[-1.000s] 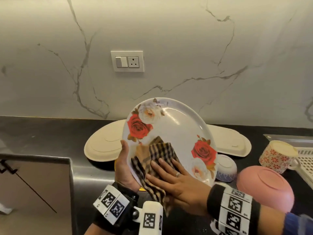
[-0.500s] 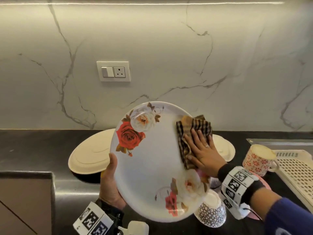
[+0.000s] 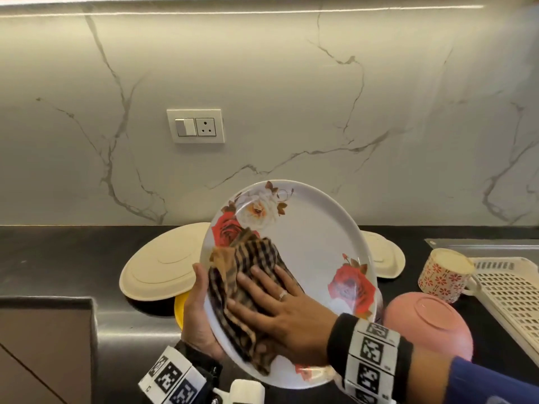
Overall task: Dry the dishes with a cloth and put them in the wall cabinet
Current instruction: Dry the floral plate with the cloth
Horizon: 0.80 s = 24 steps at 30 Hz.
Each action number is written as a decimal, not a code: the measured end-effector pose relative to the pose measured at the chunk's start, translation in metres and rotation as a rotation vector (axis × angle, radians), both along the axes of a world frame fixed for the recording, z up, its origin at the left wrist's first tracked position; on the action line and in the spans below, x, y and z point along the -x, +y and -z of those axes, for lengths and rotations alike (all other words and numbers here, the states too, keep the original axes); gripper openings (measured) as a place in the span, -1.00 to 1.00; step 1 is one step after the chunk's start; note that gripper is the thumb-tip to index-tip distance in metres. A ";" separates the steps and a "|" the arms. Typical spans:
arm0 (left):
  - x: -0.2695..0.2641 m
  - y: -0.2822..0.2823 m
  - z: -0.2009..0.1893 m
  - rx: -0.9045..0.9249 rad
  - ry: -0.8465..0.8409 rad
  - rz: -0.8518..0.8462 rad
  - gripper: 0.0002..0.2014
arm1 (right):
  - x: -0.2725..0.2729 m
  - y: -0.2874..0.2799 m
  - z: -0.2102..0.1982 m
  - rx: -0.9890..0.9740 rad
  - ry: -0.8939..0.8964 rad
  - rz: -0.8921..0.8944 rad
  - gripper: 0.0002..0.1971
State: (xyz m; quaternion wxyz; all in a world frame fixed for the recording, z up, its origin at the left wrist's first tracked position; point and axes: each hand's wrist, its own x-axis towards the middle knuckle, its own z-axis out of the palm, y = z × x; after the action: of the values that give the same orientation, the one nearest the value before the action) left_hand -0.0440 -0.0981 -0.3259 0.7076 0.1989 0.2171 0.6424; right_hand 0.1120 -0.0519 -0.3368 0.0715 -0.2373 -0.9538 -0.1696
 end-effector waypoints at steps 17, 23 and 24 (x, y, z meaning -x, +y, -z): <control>0.017 0.009 0.016 -0.041 0.156 -0.119 0.06 | -0.061 0.050 -0.026 0.350 0.271 0.326 -0.33; 0.007 -0.004 0.011 -0.015 0.037 -0.013 -0.14 | -0.010 0.015 0.001 0.193 0.161 0.014 -0.21; 0.005 -0.007 0.007 -0.001 0.082 -0.021 -0.14 | -0.007 0.005 0.007 0.191 0.134 -0.032 -0.24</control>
State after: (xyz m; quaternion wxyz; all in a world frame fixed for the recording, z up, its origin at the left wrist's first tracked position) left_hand -0.0490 -0.1047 -0.3329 0.6913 0.2232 0.2477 0.6411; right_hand 0.1195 -0.0465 -0.3434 0.1148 -0.2386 -0.9624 -0.0606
